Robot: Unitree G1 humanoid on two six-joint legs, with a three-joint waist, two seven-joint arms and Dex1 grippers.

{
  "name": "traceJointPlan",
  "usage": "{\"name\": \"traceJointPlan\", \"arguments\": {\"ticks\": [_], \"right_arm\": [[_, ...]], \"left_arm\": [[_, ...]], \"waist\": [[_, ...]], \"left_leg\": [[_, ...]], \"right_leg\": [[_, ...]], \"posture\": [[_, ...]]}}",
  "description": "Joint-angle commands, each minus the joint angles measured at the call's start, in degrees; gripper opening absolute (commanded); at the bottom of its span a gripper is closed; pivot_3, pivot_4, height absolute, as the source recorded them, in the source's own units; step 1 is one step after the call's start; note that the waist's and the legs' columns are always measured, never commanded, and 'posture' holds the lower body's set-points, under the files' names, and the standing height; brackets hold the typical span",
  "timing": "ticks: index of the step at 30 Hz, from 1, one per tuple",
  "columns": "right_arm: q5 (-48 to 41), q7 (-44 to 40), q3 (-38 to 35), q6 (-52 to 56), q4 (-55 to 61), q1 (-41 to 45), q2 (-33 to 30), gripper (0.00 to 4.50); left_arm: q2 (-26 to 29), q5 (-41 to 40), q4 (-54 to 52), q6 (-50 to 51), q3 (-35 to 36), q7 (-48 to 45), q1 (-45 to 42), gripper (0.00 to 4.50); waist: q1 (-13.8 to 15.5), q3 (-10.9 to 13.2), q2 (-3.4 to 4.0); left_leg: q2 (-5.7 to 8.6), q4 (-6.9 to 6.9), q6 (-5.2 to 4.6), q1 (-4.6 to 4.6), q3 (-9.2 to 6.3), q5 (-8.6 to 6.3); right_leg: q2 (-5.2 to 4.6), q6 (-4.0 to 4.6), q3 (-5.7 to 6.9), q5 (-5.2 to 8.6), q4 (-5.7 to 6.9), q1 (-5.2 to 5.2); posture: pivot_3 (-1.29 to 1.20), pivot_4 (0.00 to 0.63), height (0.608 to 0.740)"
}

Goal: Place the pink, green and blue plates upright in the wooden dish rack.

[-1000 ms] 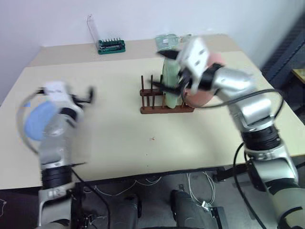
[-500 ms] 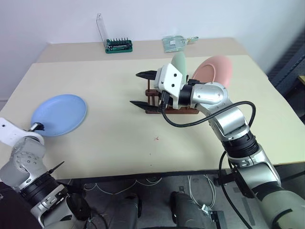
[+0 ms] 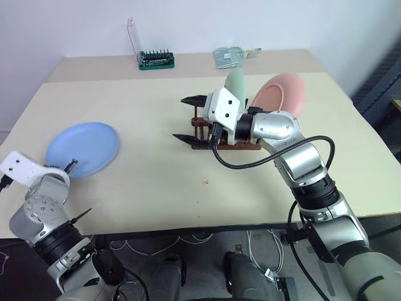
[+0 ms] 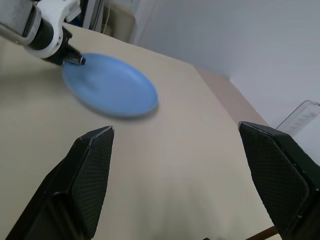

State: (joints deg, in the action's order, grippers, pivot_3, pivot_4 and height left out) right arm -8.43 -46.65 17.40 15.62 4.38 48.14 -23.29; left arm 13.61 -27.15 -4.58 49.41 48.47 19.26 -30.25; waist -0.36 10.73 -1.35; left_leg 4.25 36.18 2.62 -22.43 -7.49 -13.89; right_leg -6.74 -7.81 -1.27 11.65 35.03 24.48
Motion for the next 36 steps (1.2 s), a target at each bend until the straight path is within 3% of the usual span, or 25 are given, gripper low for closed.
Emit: {"name": "traceJointPlan", "arguments": {"ticks": [1, 3, 7, 12, 22, 25, 31, 32, 36], "right_arm": [[5.4, 1.6, -0.1, -7.4, -2.8, 2.6, -0.3, 4.07], [7.5, 1.5, 0.4, -10.7, -5.4, 3.8, 0.0, 4.29], [9.4, 1.3, 0.4, -14.5, -7.6, 4.7, 0.6, 4.29], [24.1, 8.9, 4.5, -29.9, -15.2, 8.8, -1.3, 4.29], [35.6, 19.0, 6.4, -40.3, -26.4, 12.3, -0.2, 4.29], [38.2, 21.3, 6.4, -40.9, -28.1, 13.3, 0.2, 3.42], [40.2, 23.2, 6.2, -41.9, -29.1, 13.9, 0.3, 0.41], [40.5, 23.4, 6.1, -42.0, -29.1, 13.9, 0.3, 0.01], [39.8, 23.2, 5.3, -41.8, -28.1, 13.6, 0.4, 0.00]], "left_arm": [[1.4, -2.1, -6.7, -6.6, -10.4, -8.3, -6.3, 0.05], [0.6, -2.7, -9.1, -6.8, -14.9, -9.9, -9.1, 0.01], [-0.4, -3.2, -10.1, -6.6, -17.0, -9.0, -10.4, 0.01], [-4.7, -4.7, -13.0, -3.3, -23.3, -5.8, -15.2, 0.01], [-5.8, -7.4, -15.3, 0.4, -26.1, -5.2, -16.7, 0.01], [-5.8, -8.3, -16.0, 0.8, -26.1, -5.6, -16.6, 0.00], [-6.6, -10.4, -15.7, -0.8, -24.4, -5.9, -16.6, 0.00], [-6.8, -10.8, -15.6, -1.2, -24.1, -5.8, -16.6, 0.67], [-7.6, -11.7, -13.4, -7.0, -19.9, -3.4, -19.3, 2.43]], "waist": [[0.2, 0.0, -0.15], [0.1, 0.0, -0.26], [-1.3, 0.0, -0.20], [-2.0, 0.1, -0.24], [-2.0, 0.1, -0.28], [-2.0, 0.1, -0.28], [-2.0, 0.1, -0.28], [-2.0, 0.1, -0.28], [-2.0, 0.1, -0.29]], "left_leg": [[0.01, 0.01, 0.00, 0.00, 0.00, 0.00], [0.01, 0.02, 0.01, -0.03, 0.02, 0.01], [-0.03, -0.13, 0.28, 0.06, 0.09, 0.16], [-0.12, -0.20, 0.31, 0.11, 0.14, 0.15], [-0.07, -0.14, 0.37, 0.04, 0.13, 0.18], [-0.07, -0.13, 0.37, 0.03, 0.13, 0.19], [-0.07, -0.13, 0.38, 0.03, 0.12, 0.19], [-0.06, -0.13, 0.38, 0.03, 0.12, 0.19], [-0.06, -0.12, 0.38, 0.03, 0.12, 0.19]], "right_leg": [[-0.01, 0.01, 0.00, -0.01, -0.02, -0.02], [-0.01, 0.02, 0.00, -0.01, -0.07, -0.02], [0.00, 0.02, -0.05, -0.01, -0.11, 0.00], [0.07, 0.02, -0.05, -0.01, 0.02, 0.10], [0.05, 0.02, -0.06, -0.01, -0.04, 0.09], [0.04, 0.02, -0.06, -0.01, -0.05, 0.09], [0.05, 0.02, -0.06, -0.01, -0.05, 0.09], [0.04, 0.02, -0.07, -0.01, -0.06, 0.09], [0.05, 0.02, -0.07, -0.01, -0.05, 0.08]], "posture": [[0.00, 0.150, 0.740], [0.00, 0.150, 0.740], [0.00, 0.150, 0.740], [0.00, 0.150, 0.740], [0.00, 0.150, 0.740], [0.00, 0.150, 0.740], [0.00, 0.150, 0.740], [0.00, 0.150, 0.740], [0.00, 0.150, 0.740]]}}
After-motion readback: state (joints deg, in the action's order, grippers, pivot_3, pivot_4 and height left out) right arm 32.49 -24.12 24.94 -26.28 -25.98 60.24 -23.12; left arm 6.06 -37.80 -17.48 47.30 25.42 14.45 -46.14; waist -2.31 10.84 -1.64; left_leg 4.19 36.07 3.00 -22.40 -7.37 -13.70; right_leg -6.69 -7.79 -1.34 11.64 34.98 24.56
